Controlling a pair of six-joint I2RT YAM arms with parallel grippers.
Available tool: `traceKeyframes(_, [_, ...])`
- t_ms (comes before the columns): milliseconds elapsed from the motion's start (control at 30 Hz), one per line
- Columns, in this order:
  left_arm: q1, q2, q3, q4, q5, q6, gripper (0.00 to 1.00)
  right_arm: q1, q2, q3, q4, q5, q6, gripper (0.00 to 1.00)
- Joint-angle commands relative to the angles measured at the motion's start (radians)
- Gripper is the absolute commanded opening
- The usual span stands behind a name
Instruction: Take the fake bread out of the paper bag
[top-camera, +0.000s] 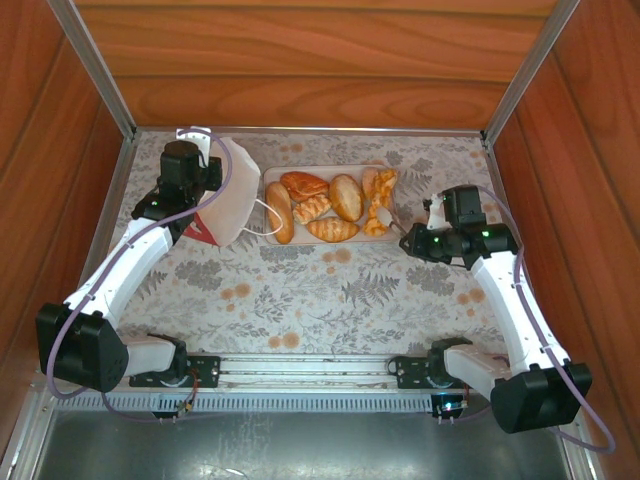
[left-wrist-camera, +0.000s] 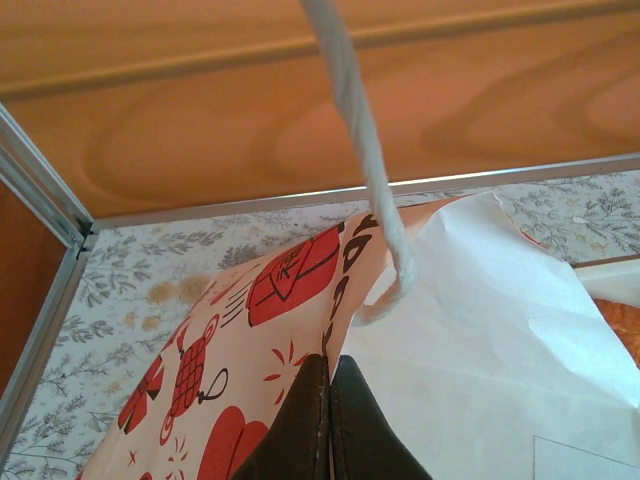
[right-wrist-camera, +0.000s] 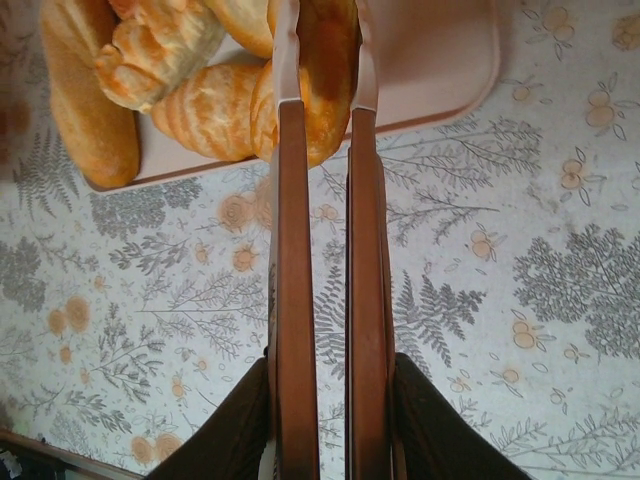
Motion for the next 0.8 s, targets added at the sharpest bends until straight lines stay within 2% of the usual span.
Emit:
traceKeyframes(0, [0.009, -0.02, 0.015, -0.005, 0.001, -0.022, 0.0, -0.007, -0.015, 0.03, 0.05, -0.054, -0.08, 0.0])
traceKeyframes(400, [0.009, -0.015, 0.015, 0.005, 0.005, -0.027, 0.0, -0.007, 0.072, 0.092, -0.002, -0.032, -0.199, 0.0])
traceKeyframes(767, [0.008, -0.031, 0.007, 0.001, 0.006, -0.036, 0.0, -0.02, 0.15, 0.127, -0.06, 0.116, -0.234, 0.0])
